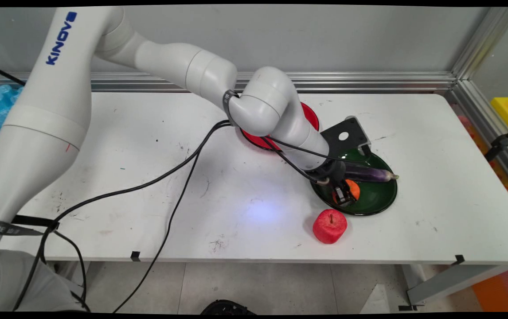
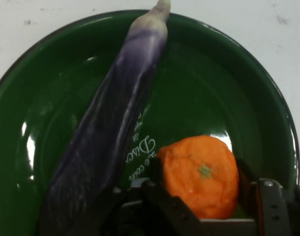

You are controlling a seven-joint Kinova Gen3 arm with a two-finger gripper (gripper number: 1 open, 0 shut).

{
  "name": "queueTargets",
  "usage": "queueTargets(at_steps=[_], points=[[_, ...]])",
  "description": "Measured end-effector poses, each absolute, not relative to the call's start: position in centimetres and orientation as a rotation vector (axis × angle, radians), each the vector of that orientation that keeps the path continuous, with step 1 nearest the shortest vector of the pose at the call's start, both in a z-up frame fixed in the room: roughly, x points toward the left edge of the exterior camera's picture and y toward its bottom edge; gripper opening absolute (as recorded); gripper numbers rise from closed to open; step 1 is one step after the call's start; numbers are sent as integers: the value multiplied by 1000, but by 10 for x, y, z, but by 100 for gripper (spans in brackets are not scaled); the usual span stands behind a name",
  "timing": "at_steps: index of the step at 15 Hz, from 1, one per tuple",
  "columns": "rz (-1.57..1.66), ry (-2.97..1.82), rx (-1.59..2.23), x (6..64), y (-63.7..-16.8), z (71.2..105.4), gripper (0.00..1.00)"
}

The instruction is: Place the picked object on the red plate

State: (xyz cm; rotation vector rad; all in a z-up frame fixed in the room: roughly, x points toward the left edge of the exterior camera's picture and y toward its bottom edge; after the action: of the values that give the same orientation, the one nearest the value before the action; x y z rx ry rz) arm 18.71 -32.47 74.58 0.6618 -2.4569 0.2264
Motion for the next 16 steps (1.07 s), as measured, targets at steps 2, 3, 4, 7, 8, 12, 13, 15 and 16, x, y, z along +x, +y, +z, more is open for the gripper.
queueTargets(at_steps=[2,3,4,7,8,12,13,15,16], points=[[225,-2455,666,187,-325,746,0],[226,-2453,667,187,-325,747,0],[227,-2450,668,188,-325,748,0],[242,-2436,661,193,-326,761,0],[251,-2428,656,196,-327,769,0],[296,-2406,623,216,-327,804,0],[311,-2404,613,224,-327,814,0],[346,-2406,597,243,-329,830,0],[365,-2408,592,253,-331,837,0]])
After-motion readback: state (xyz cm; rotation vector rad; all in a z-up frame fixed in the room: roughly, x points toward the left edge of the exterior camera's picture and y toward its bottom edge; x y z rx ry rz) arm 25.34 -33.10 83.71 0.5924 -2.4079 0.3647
